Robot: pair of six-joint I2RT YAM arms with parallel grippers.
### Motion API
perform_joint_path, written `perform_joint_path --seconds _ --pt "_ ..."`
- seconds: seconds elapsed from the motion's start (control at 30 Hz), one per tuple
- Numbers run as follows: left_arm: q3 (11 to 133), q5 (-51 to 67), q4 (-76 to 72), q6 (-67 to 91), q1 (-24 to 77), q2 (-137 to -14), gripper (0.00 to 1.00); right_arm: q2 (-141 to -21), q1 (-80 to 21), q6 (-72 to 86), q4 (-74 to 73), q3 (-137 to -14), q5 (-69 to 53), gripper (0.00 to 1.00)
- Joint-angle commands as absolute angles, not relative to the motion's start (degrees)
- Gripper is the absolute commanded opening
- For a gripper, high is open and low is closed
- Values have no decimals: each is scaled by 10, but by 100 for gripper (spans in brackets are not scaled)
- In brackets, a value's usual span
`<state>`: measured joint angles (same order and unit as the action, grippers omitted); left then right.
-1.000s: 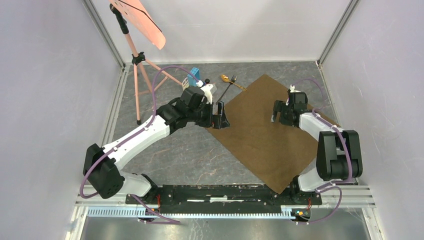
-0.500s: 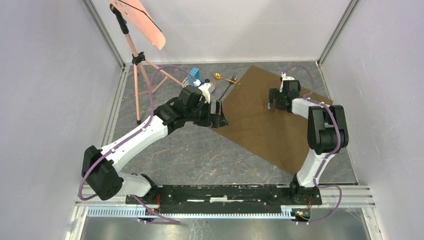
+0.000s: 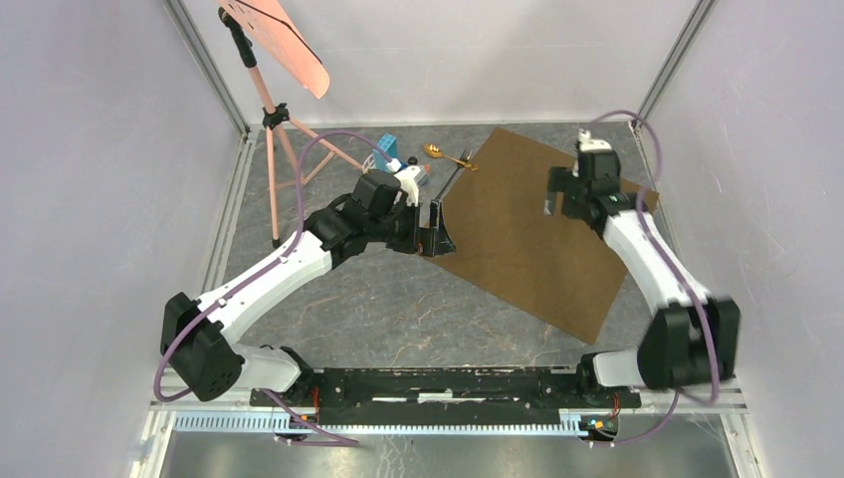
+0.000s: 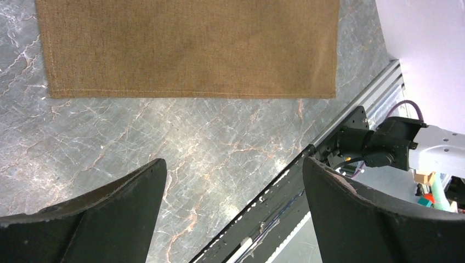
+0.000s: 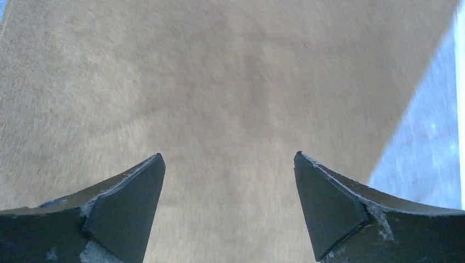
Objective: Fold the napkin into a case and place the utensils inside
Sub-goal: Pick up the flattened napkin from the center of the board.
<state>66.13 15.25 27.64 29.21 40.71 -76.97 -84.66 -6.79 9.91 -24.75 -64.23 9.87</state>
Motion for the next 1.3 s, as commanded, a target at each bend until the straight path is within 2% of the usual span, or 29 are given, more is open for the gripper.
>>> perform_joint_path --seconds 0.0,0.17,0.3,0.37,0.6,0.97,1.1,1.27 --pt "666 187 268 254 403 -730 100 -698 -35 255 -429 -531 143 91" --pt "657 192 273 242 403 -708 100 -529 -13 469 -597 -409 194 78" --pt "654 182 279 238 417 -703 100 -422 -12 579 -630 -345 181 51" --pt "659 160 290 225 431 -701 100 -418 -12 599 -628 -321 165 46" --pt "670 115 313 205 460 -708 100 -441 -12 616 -596 -265 139 49" --pt "673 97 320 198 468 -722 100 -443 -13 623 -585 -262 197 44" --pt "674 99 322 198 468 -726 100 -444 -12 613 -591 -276 219 49" --pt "672 101 320 199 467 -729 100 -444 -12 613 -574 -266 220 51"
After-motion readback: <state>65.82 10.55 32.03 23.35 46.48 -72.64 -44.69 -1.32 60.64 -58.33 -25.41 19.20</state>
